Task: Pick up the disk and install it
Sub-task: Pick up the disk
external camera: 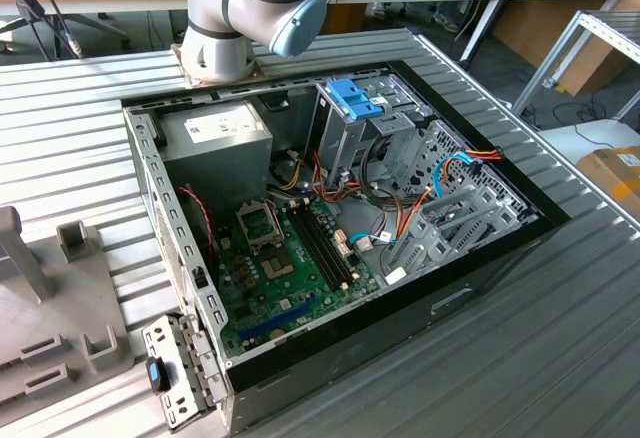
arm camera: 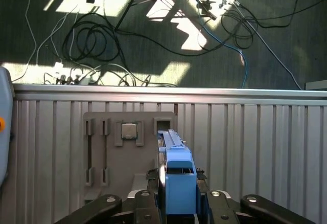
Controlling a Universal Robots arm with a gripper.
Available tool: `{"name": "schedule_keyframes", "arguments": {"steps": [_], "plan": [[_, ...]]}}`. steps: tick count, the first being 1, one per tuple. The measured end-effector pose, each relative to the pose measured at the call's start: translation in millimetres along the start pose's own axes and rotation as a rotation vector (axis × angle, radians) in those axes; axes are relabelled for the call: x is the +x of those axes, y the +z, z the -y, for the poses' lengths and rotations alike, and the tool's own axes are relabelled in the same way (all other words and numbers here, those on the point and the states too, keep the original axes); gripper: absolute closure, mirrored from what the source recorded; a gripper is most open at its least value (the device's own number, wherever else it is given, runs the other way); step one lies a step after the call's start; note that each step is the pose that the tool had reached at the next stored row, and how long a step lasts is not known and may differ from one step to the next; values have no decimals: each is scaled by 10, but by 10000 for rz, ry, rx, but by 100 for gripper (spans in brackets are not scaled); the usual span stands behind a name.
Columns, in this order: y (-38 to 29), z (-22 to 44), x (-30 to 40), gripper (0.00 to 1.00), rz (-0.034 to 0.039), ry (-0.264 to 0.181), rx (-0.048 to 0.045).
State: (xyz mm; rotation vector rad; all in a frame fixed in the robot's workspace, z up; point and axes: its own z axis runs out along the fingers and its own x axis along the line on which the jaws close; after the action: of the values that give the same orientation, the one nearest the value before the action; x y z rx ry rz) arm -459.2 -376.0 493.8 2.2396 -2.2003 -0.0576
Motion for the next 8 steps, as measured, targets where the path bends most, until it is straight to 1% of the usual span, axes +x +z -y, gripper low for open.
{"name": "schedule_keyframes", "arguments": {"steps": [8], "plan": [[-142,-4,-4,64,0,0,0]]}}
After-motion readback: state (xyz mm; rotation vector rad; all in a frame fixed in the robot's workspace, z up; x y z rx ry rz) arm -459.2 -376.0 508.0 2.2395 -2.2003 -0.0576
